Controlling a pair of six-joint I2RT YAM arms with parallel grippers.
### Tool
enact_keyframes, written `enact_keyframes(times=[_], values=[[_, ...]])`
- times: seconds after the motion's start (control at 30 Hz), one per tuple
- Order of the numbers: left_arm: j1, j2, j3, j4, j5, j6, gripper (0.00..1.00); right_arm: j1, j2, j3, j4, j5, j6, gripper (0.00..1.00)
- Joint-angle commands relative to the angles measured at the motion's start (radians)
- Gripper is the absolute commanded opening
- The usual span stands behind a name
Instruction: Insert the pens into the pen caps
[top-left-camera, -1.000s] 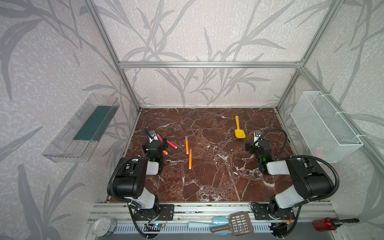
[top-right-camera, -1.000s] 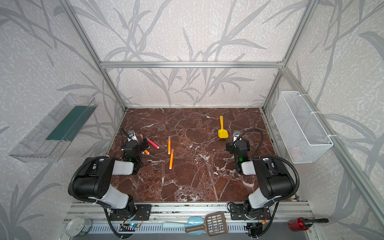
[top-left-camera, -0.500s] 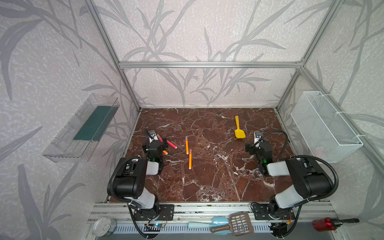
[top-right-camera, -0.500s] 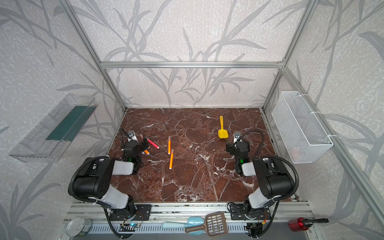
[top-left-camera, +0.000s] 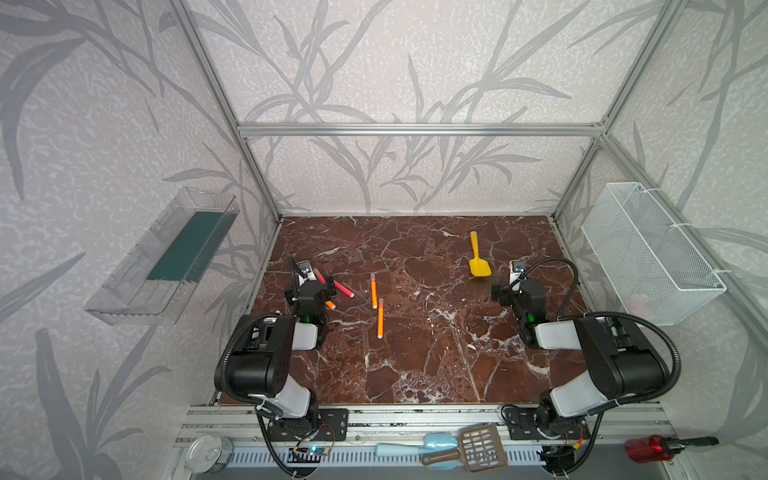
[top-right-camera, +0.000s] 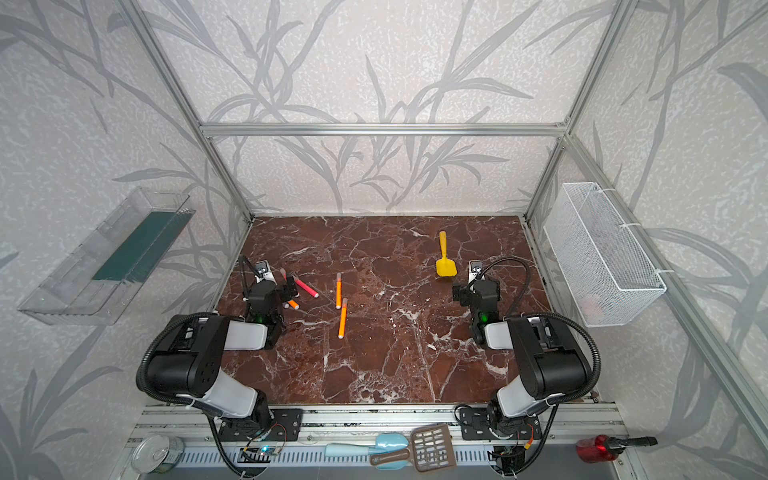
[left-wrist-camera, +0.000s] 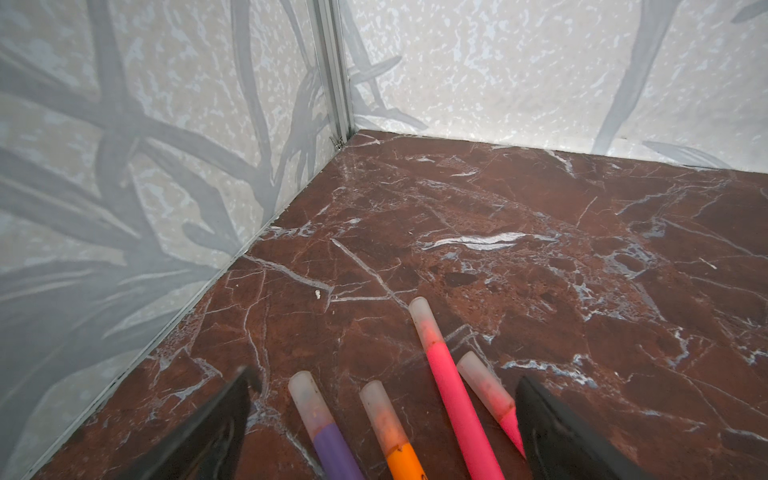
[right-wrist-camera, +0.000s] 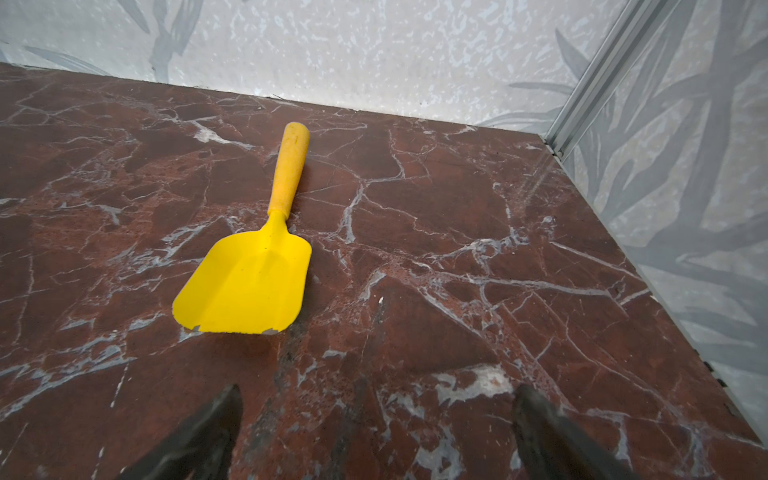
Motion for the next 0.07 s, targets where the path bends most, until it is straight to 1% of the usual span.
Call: enact_keyframes(times=[0.0, 0.03], values=[[-0.001, 0.008, -0.005, 0.029, 0.004, 0.01, 0.99, -0.003, -0.008, 0.022, -0.018, -0.003, 0.009, 0.99], [-0.001, 0.008, -0.005, 0.029, 0.003, 0.008, 0.99, -0.004, -0.008, 0.02, -0.014, -0.003, 0.009, 0.99]])
